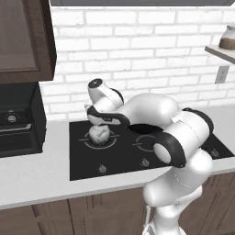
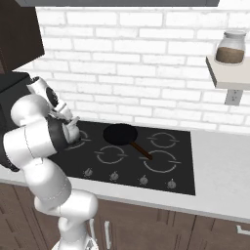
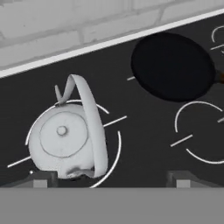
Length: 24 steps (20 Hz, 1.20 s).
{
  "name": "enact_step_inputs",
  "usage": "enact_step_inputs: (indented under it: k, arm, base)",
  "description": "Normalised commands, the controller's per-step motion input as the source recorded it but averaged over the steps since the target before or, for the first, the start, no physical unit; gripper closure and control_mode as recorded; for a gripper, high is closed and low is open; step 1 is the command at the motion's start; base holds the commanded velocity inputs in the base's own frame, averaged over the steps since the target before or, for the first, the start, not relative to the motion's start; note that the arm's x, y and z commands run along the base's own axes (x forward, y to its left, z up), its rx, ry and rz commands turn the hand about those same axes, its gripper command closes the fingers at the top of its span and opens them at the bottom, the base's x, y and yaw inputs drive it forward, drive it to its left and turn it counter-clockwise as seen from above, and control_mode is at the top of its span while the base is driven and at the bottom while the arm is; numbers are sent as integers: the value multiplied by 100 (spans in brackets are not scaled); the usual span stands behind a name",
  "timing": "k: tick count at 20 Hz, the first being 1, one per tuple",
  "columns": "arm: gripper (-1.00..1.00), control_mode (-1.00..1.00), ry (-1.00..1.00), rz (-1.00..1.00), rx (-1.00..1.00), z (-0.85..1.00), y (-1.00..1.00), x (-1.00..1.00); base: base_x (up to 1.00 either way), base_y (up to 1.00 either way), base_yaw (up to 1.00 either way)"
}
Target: Pick the kettle from the counter and place it on a stove burner. Then turn the burner on.
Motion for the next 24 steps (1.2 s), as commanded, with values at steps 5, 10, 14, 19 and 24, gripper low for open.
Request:
enact_step_inputs:
  k: [5, 10, 14, 19, 24]
  arm:
    - [-100, -100, 21, 2, 0, 28, 0, -60]
    - [-100, -100, 38, 4, 0, 1, 8, -76]
    - [-100, -100, 22, 2, 6, -32, 3, -84]
    - [-100, -100, 1, 9, 8, -78, 16, -61]
    - [-100, -100, 0, 12, 5, -29, 4, -65]
  base:
    - [0, 0, 0]
    - [0, 0, 0]
    - [0, 0, 0]
    - [0, 0, 0]
    - [0, 0, 0]
